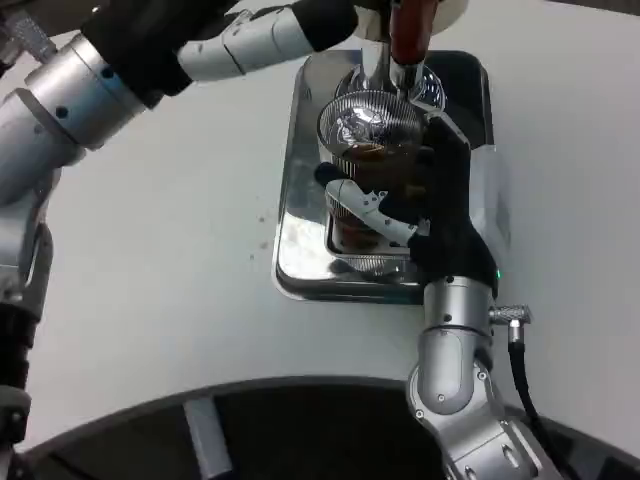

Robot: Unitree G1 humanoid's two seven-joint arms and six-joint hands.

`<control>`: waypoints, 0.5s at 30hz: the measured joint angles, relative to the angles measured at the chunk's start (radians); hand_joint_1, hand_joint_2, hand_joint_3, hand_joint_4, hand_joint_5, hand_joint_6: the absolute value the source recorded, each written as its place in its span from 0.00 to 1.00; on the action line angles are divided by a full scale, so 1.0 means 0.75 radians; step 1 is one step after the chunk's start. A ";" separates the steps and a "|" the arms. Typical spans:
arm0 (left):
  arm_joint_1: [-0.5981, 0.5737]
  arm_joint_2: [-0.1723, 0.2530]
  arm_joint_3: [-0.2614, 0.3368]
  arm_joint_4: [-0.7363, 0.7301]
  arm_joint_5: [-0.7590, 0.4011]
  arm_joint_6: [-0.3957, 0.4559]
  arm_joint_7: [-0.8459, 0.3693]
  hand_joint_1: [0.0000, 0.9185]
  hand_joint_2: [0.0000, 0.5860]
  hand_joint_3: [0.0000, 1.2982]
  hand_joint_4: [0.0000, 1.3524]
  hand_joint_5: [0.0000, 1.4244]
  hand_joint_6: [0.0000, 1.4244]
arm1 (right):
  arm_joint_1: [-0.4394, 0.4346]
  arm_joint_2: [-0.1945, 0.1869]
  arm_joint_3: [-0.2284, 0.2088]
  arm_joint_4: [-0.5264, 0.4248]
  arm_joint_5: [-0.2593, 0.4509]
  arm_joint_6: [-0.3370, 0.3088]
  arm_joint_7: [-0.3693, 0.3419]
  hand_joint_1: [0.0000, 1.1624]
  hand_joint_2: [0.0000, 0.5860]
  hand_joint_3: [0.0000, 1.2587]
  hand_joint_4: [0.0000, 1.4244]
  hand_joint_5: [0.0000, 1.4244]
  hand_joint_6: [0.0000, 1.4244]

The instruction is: Grasp the cup under the faucet to collect the drink, then remove the cup.

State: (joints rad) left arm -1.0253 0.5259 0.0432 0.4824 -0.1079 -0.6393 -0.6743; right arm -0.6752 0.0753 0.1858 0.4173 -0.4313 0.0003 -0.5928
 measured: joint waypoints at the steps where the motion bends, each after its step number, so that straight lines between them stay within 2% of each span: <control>1: 0.003 0.000 0.003 -0.006 0.000 0.001 0.001 0.00 0.13 0.10 0.12 0.20 0.19 | 0.002 0.000 0.000 -0.001 -0.001 0.000 -0.001 0.75 0.45 0.36 0.40 0.47 0.35; 15: 0.123 0.008 0.075 -0.203 -0.073 0.082 0.004 0.00 0.14 0.13 0.15 0.22 0.22 | 0.045 0.006 -0.003 -0.049 -0.021 0.004 -0.020 0.76 0.39 0.40 0.42 0.52 0.40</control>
State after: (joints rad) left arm -0.9334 0.5318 0.0997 0.3301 -0.1630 -0.5780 -0.6710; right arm -0.6416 0.0796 0.1835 0.3808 -0.4467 0.0032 -0.6080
